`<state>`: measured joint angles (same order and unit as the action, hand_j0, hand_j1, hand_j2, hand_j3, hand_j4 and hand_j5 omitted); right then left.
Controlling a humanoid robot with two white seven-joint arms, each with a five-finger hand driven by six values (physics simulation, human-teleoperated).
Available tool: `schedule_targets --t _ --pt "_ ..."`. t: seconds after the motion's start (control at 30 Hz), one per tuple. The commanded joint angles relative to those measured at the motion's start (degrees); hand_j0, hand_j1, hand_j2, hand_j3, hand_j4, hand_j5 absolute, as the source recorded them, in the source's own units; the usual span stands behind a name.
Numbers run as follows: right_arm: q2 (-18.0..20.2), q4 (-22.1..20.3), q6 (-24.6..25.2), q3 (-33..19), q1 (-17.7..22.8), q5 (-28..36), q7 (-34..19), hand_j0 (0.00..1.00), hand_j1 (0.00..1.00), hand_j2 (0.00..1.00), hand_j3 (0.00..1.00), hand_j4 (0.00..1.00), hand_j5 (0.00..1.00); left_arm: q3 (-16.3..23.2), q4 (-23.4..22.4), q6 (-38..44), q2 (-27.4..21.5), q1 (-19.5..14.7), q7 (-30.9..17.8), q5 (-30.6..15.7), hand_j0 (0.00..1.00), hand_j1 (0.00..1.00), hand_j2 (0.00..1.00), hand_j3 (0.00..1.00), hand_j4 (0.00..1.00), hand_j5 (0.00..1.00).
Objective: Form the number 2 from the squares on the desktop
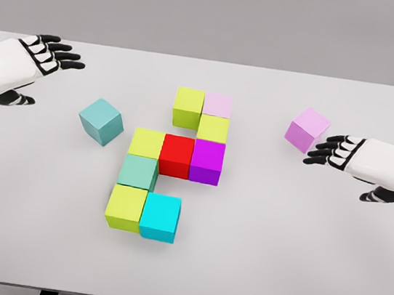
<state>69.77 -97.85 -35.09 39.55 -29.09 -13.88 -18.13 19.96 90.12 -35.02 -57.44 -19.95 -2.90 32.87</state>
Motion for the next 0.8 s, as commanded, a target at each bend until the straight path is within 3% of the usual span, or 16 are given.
schedule_targets --t 0.0,0.07,0.2,0.23,0.3,0.33,0.37,0.4,0.43,0.47,0.63,0.7,0.77 --pt "0.01 0.03 0.09 0.00 0.00 0.34 0.02 1.00 1.00 1.00 1.00 1.00 1.00 0.00 -0.03 0.02 -0.13 0.00 0.00 -0.17 1.00 1.00 1.00 1.00 1.00 1.00" --pt "0.01 -0.06 0.09 0.17 -0.70 0.95 0.29 1.00 1.00 1.00 1.00 1.00 1.00 0.34 -0.29 0.02 -0.56 -0.17 0.08 -0.09 1.00 1.00 1.00 1.00 1.00 1.00" --pt "-0.16 1.51 0.09 4.74 -12.03 0.17 -0.06 1.00 1.00 1.00 1.00 1.00 1.00 1.93 -0.21 0.02 -0.83 -0.35 0.08 3.25 1.00 1.00 1.00 1.00 1.00 1.00" --pt "-3.05 3.53 0.09 6.41 -15.37 -0.71 -2.95 1.00 1.00 1.00 1.00 1.00 1.00 2.54 -0.21 0.02 -0.83 -0.61 0.08 3.52 1.00 1.00 1.00 1.00 1.00 1.00" --pt "-12.45 12.23 0.09 8.52 -19.68 -0.53 -15.51 1.00 1.00 1.00 1.00 1.00 1.00 2.63 -0.21 0.02 -1.18 -1.05 0.08 4.40 1.00 1.00 1.00 1.00 1.00 1.00" --pt "-18.31 18.17 0.09 8.35 -20.91 -0.36 -16.87 1.00 1.00 1.00 1.00 1.00 1.00 2.81 -0.12 0.02 -1.53 -1.40 0.08 4.83 1.00 1.00 1.00 1.00 1.00 1.00" --pt "-21.95 22.95 0.09 8.35 -22.67 -0.36 -16.87 1.00 1.00 1.00 1.00 1.00 1.00 4.30 -0.12 0.02 -1.80 -2.28 0.08 5.27 1.00 1.00 1.00 1.00 1.00 1.00" --pt "-25.29 29.72 0.09 8.79 -25.48 -0.71 -16.87 1.00 1.00 1.00 1.00 1.00 1.00 9.21 -0.38 0.02 -1.71 -5.97 0.08 5.98 1.00 1.00 1.00 1.00 1.00 1.00" --pt "-26.88 32.98 0.09 8.88 -26.45 -1.06 -16.87 1.00 1.00 1.00 1.00 1.00 1.00 13.61 -0.91 0.02 -1.36 -9.40 0.08 6.77 1.00 1.00 1.00 1.00 1.00 1.00" --pt "-28.11 34.65 0.09 9.14 -27.68 -1.24 -16.87 1.00 1.00 1.00 1.00 1.00 1.00 16.51 -1.44 0.02 -1.10 -11.68 0.08 6.95 1.00 1.00 1.00 1.00 1.00 1.00" --pt "-30.92 39.05 0.09 9.49 -30.15 -6.16 -16.87 1.00 1.00 1.00 1.00 1.00 1.00 22.14 -2.84 0.02 -0.92 -15.99 0.08 6.68 1.00 1.00 1.00 1.00 1.00 1.00" --pt "-31.54 40.01 0.09 10.90 -30.41 -8.18 -16.87 1.00 1.00 1.00 1.00 1.00 1.00 26.89 -4.60 0.02 -0.92 -20.21 0.17 5.98 1.00 1.00 1.00 1.00 1.00 1.00" --pt "-32.59 41.07 0.09 10.90 -30.50 -11.16 -16.87 1.00 1.00 1.00 1.00 1.00 1.00 30.49 -7.41 0.02 -0.92 -22.76 0.17 1.59 1.00 1.00 1.00 1.00 1.00 1.00"
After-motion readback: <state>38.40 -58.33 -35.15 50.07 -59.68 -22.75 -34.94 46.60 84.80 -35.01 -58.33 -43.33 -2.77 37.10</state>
